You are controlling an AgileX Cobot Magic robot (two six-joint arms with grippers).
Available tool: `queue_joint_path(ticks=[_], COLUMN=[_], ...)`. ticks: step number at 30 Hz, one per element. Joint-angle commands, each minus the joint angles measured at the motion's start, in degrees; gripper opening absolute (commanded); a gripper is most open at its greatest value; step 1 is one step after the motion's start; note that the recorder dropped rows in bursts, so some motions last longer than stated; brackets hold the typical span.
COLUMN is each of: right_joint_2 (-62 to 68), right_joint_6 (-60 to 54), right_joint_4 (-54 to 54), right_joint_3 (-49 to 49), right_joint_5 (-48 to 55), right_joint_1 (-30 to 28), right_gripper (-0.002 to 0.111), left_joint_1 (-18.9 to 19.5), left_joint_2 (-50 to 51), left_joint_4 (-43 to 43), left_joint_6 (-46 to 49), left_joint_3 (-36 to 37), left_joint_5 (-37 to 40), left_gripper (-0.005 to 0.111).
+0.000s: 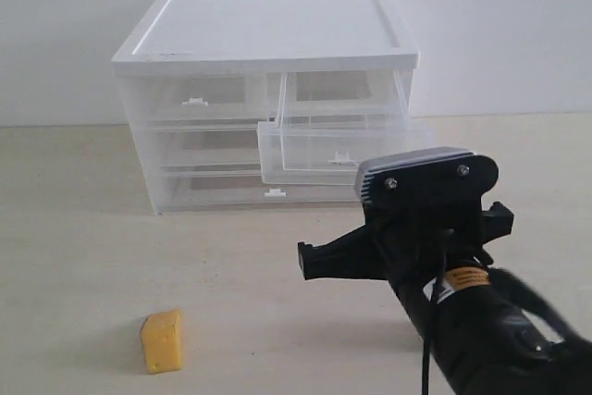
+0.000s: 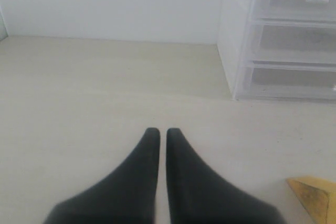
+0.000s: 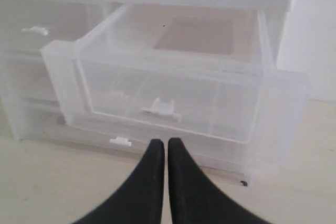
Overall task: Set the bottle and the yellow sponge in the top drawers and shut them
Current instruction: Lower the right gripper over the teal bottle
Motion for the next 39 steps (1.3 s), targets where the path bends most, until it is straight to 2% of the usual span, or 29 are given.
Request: queue_joint_path(ticks=[1,4,9,12,14,15,16,17,18,20,24,39], right_joint_2=[-9.48,-14.47,-17.24,-17.12,-17.12,-17.12,-17.12,-17.12,-17.12,-17.12,-16.72,-5.39], right_joint_6=[-10.89,-18.38,-24.55,-22.49,-11.95,-0.94,5.80,17.10,23.43,33.25,42.26,46.08], right_joint_4=[-0.46,0.32,-0.18,-6.22,-19.35,-31.14,-37.02,-46.83,-51.67,-60.69,-70.30,-73.48], right_joint_3=[-0.13,-2.52,-8.90,-11.16,-12.78,-13.72,-14.27,-15.27,-16.17,-17.66,-17.77,-17.77], right_joint_5=[18.00,37.16,68.46,79.83,84.83,87.62,89.21,92.45,94.81,97.42,98.67,94.17], right_joint_1=[-2.08,-7.42,-17.55,-21.75,-23.40,-23.40,-23.40,-23.40,-23.40,-23.40,-23.40,-23.40], right_gripper=[0.000,0.000,0.000,0.000,0.000,0.004,0.009,0.024,0.037,0.056,0.056,0.056], left_joint_1=[0.09,0.09,0.09,0.09,0.09,0.09,0.09,0.09,0.09,0.09,0.09,0.09], left_joint_2=[-0.15,-0.15,-0.15,-0.15,-0.15,-0.15,-0.15,-0.15,-0.15,-0.15,-0.15,-0.15], left_joint_4=[0.20,0.20,0.20,0.20,0.20,0.20,0.20,0.20,0.20,0.20,0.20,0.20], left_joint_6=[0.11,0.11,0.11,0.11,0.11,0.11,0.11,0.11,0.11,0.11,0.11,0.11], left_joint_3=[0.16,0.16,0.16,0.16,0.16,0.16,0.16,0.16,0.16,0.16,0.16,0.16], left_joint_5=[0.06,0.06,0.06,0.06,0.06,0.06,0.06,0.06,0.06,0.06,0.06,0.06], left_gripper=[0.004,0.004,0.004,0.004,0.004,0.004,0.004,0.004,0.004,0.004,0.004,0.004])
